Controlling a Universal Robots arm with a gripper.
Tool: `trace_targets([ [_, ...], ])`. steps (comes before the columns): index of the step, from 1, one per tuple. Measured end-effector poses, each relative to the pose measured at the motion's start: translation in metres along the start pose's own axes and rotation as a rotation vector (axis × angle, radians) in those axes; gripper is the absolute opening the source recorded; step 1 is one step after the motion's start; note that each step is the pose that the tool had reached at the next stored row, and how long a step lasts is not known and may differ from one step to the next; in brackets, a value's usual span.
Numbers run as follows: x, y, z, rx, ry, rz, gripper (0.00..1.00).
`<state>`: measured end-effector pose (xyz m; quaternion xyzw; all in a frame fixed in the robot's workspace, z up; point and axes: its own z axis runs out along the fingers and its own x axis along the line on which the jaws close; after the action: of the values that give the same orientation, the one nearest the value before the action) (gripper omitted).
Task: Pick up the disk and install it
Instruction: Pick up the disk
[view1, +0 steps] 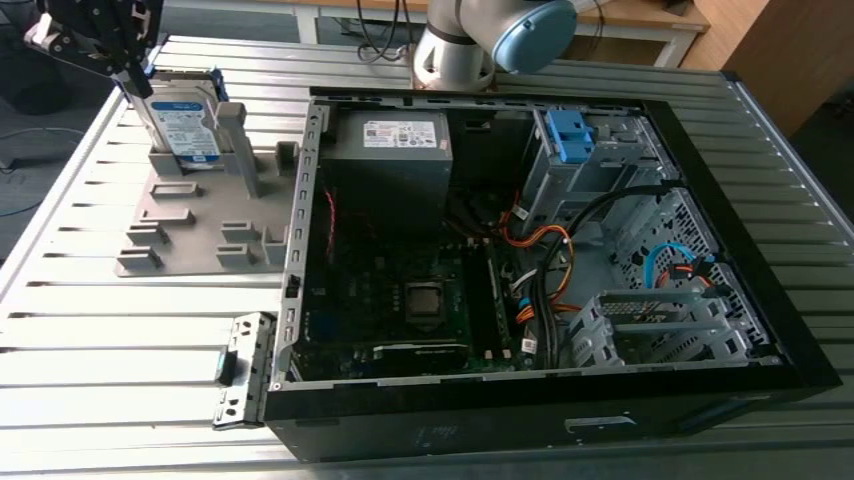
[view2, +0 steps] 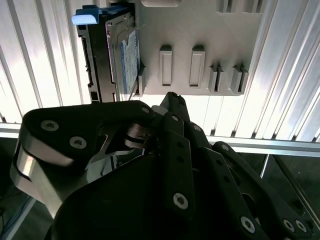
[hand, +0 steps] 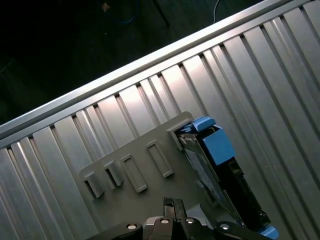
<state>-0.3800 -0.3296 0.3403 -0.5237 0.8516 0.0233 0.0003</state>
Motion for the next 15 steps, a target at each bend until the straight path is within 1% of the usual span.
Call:
trace_targets([
  [15, 0.0000, 0.0000, 0.0000, -0.0015, 0.0023, -0.058, 0.11],
])
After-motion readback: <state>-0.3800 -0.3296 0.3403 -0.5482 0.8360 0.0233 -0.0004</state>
